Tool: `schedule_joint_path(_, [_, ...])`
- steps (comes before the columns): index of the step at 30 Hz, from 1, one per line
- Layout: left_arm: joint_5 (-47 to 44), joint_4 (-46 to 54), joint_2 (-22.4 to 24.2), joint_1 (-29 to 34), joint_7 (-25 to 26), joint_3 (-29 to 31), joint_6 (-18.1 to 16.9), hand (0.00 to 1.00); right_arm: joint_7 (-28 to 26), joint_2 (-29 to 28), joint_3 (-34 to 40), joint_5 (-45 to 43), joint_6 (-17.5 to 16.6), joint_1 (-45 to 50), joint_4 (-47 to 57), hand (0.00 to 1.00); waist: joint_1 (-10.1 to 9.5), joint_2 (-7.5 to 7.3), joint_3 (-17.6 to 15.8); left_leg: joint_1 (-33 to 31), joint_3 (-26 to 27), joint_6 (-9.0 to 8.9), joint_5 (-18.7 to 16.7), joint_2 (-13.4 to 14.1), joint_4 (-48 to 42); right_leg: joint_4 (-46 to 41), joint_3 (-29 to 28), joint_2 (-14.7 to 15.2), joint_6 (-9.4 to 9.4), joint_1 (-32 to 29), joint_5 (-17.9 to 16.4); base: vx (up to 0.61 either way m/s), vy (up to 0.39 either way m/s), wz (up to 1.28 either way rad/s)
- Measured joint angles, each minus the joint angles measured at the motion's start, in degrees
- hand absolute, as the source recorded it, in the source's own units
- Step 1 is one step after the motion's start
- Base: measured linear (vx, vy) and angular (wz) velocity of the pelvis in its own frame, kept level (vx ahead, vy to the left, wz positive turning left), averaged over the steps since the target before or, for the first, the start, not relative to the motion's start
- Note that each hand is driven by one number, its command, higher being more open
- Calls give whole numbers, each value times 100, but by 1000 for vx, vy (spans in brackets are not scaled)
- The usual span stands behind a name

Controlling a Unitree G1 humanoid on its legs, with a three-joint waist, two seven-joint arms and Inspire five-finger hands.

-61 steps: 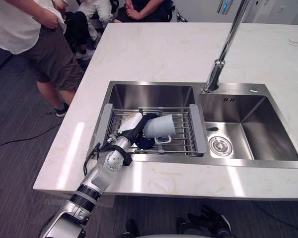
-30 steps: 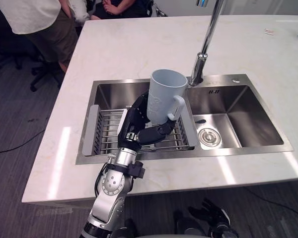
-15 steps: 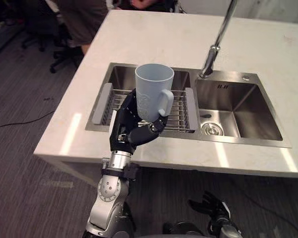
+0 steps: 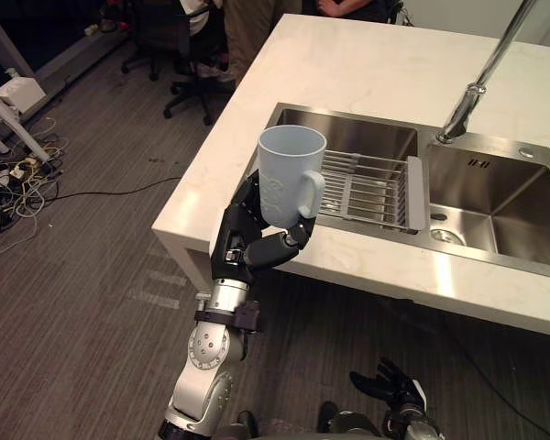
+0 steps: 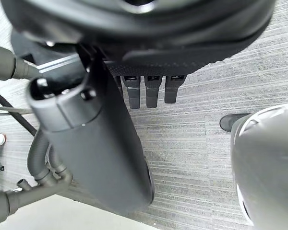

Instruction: Walk over to the sink, pick up the cup, carry it to the dishwasher, place the cup inside the dishwasher, then close the dishwasher door

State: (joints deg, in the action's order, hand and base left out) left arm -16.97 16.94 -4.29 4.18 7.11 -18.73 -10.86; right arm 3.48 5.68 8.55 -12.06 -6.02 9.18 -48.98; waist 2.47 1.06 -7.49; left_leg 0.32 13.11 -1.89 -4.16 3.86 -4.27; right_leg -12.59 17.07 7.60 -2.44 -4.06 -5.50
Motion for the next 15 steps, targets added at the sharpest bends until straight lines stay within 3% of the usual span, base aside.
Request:
schedule_joint_path(7, [1, 1, -2, 399, -16, 140, 2, 30, 39, 2, -63, 49, 49, 62, -20, 90, -72, -42, 46, -178, -273, 91, 39, -107, -15, -12, 20, 36, -101, -12, -53, -39, 16, 20])
schedule_joint_path(10, [-1, 6, 84, 510, -96, 123, 80, 30, 138, 40, -164, 64, 68, 67, -16, 90, -167, -59, 56, -523, -876, 50, 249, -183, -18, -134, 606, 153, -99, -5, -111, 23, -56, 117])
schedule_joint_path(12, [-2, 23, 199, 505, -96, 116, 90, 30, 165, 100, -203, 98, 60, 32, 4, 90, -178, -56, 60, -801, -945, 101, 690, -299, 176, -160, 1168, 280, -66, 62, -134, -27, -3, 218])
schedule_joint_path(13, [-3, 44, 258, 497, -97, 119, 95, 30, 186, 111, -183, 107, 60, 28, 2, 90, -178, -40, 69, -887, -574, 292, 888, -337, 466, -126, 1624, 385, -47, 185, -144, -79, 69, 209])
schedule_joint_path(14, [-6, 63, 261, 504, -94, 143, 94, 30, 197, 139, -157, 116, 58, 49, -6, 90, -167, -13, 87, -942, -29, 445, 710, -283, 492, -104, 1855, 384, -35, 263, -165, -85, 107, 244])
schedule_joint_path(15, [-14, 69, 265, 501, -87, 272, 93, 30, 244, 160, -148, 155, 63, -25, 6, 90, -183, -75, 80, -1002, 1149, 512, 568, -17, 280, -100, 2320, 471, -68, 421, -235, -14, 122, 225])
